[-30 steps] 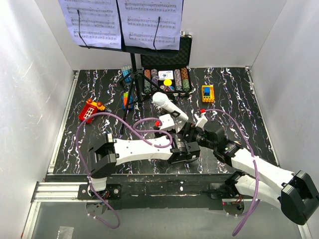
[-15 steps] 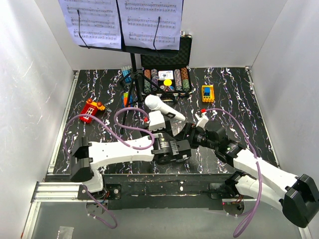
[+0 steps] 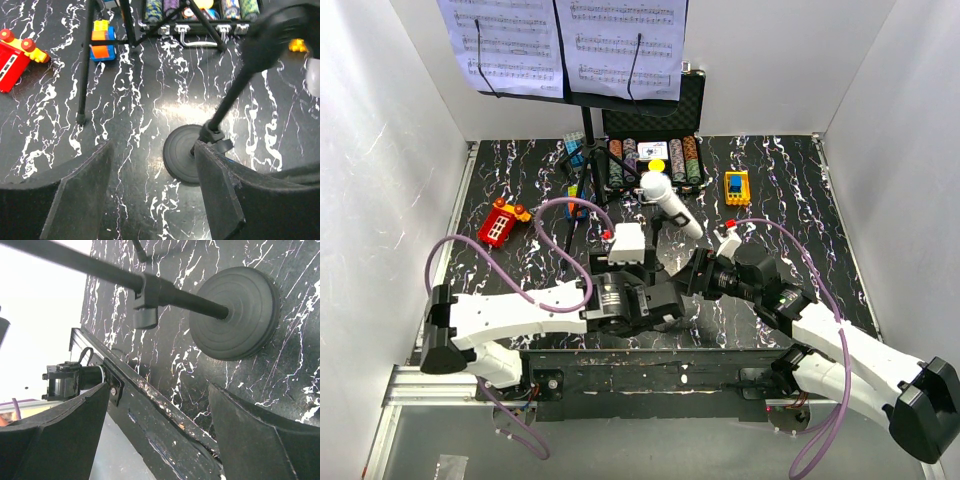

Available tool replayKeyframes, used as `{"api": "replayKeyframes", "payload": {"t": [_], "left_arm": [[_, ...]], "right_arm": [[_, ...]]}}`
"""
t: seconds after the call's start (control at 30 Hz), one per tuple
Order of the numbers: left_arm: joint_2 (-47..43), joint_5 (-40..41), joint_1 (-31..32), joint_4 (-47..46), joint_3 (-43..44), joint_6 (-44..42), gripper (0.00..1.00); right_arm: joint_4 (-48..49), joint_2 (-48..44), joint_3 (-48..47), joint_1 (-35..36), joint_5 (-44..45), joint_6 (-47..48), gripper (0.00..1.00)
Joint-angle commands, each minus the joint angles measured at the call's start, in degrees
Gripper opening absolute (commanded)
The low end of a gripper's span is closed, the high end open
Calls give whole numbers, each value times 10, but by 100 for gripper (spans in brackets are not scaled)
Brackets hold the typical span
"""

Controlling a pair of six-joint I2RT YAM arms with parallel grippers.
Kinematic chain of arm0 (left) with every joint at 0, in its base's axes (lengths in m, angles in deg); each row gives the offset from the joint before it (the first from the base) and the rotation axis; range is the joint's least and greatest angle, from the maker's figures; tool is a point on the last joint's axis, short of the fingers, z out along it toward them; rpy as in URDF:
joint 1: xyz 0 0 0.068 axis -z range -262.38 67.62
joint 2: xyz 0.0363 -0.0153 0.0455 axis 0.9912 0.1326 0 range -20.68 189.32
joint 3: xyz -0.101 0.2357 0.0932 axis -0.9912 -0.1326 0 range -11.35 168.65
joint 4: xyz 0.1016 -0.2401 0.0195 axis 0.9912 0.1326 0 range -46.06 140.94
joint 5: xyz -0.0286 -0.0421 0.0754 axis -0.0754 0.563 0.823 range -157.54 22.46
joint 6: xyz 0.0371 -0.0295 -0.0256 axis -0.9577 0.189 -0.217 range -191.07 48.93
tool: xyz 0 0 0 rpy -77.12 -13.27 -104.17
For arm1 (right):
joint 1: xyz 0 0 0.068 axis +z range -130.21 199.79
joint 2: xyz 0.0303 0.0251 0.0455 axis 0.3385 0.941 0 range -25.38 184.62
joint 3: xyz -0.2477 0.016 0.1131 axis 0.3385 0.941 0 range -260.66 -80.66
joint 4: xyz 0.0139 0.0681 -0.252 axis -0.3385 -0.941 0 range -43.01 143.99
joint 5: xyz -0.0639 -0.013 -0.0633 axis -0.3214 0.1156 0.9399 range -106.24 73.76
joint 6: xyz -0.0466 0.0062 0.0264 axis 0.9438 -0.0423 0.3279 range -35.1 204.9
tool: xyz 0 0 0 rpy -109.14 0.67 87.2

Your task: Pack up the instrument practice props

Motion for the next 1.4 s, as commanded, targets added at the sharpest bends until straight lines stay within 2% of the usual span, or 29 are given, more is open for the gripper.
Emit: {"api": "replayKeyframes", "payload": {"t": [0.0, 0.23, 0.43, 0.5, 0.63, 0.7, 0.77, 0.83, 0.97, 1.07, 1.13, 1.23, 1.3, 1.37], "left_arm": [[13, -1, 23, -25, 6, -33, 65], [-47, -22, 31, -38, -8, -61, 68], [-166, -104, 33, -102, -64, -137, 69], [-223, -147, 34, -157, -95, -197, 69], [-353, -298, 33, -374, -174, -370, 72], [-389, -362, 34, -450, -184, -432, 75], [-380, -395, 33, -473, -149, -473, 77], [-341, -403, 33, -455, -90, -508, 80], [-269, -286, 33, -464, 19, -601, 87], [-237, -272, 27, -516, 73, -683, 93], [-218, -281, 6, -507, 113, -719, 97], [-198, -384, -85, -448, 162, -690, 98], [-184, -477, -168, -412, 188, -624, 98], [-158, -534, -228, -384, 216, -601, 98]], "right_arm": [[0, -15, -24, -1, 6, 8, 88], [-32, -28, -33, -2, 3, 27, 88], [-47, -34, -42, -1, -17, 47, 89], [-58, -42, -47, -2, -28, 71, 88], [-109, -62, -67, -2, -52, 136, 88], [-149, -76, -85, -2, -50, 172, 88], [-186, -88, -106, -2, -37, 204, 88], [-215, -96, -125, -2, -25, 223, 88], [-247, -106, -156, -2, -13, 238, 88], [-256, -113, -173, -2, -13, 238, 88], [-265, -117, -183, -2, -13, 237, 88], [-270, -124, -187, -2, -15, 239, 88], [-272, -127, -184, -2, -13, 239, 88], [-272, -130, -183, -2, -13, 239, 88]]}}
